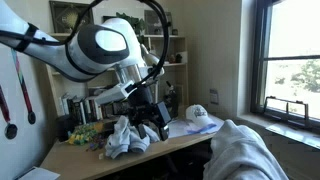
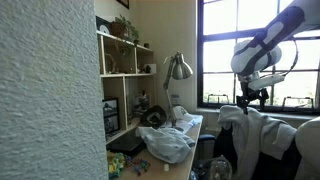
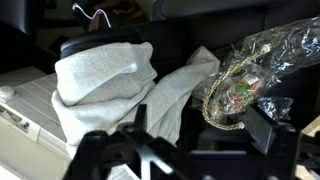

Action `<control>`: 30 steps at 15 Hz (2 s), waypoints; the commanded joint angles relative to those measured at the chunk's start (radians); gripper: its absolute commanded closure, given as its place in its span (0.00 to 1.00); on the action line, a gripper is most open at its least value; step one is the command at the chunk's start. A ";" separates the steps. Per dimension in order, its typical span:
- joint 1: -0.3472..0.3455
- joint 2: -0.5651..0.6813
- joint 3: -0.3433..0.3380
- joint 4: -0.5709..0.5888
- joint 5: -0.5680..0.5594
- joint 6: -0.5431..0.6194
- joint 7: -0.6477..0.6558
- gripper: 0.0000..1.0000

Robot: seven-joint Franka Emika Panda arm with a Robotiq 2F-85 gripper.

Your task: Open the laptop

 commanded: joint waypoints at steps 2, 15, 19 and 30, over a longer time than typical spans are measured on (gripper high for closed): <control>0.014 0.000 -0.012 0.002 -0.006 -0.004 0.004 0.00; 0.378 0.430 0.033 0.292 0.703 0.196 -0.322 0.00; 0.401 0.579 0.131 0.418 0.915 0.197 -0.397 0.00; 0.370 0.876 0.328 0.577 1.292 0.359 -0.400 0.00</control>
